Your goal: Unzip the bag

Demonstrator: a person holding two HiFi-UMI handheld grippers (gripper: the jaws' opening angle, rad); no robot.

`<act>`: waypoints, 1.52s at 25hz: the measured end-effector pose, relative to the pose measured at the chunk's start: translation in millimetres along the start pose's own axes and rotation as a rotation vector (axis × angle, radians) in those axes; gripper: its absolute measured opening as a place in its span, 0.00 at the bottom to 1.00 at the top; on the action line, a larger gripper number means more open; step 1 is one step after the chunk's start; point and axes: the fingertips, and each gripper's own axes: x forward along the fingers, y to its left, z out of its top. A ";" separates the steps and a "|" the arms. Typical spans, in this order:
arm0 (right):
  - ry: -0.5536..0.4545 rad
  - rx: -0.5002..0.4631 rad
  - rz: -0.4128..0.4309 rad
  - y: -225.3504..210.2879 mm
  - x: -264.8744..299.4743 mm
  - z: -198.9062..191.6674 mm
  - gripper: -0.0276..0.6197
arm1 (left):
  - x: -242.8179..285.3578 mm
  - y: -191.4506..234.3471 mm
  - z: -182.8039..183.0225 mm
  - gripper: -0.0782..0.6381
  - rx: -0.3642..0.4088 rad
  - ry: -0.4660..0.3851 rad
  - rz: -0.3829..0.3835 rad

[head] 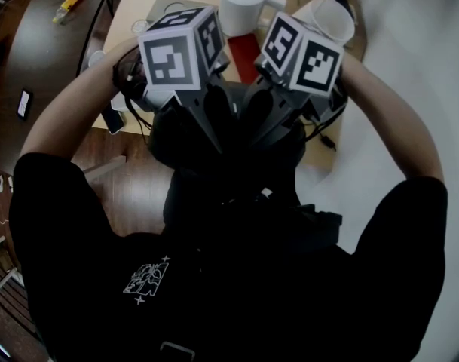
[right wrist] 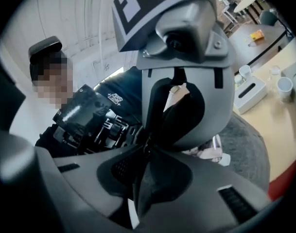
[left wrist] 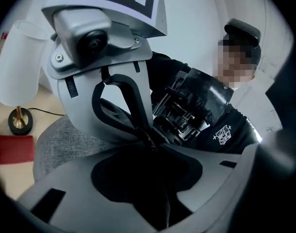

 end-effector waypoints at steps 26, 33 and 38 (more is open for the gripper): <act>0.016 -0.060 -0.074 3.5 -2.7 1.7 0.08 | 3.5 -17.5 -4.0 0.15 0.040 0.105 0.008; -0.025 -0.069 -0.192 7.2 -2.2 3.3 0.10 | 0.8 -16.9 -1.3 0.12 0.114 0.035 0.269; -0.025 -0.097 -0.277 8.3 -4.2 4.9 0.15 | -11.2 -12.9 0.7 0.12 0.119 -0.013 0.374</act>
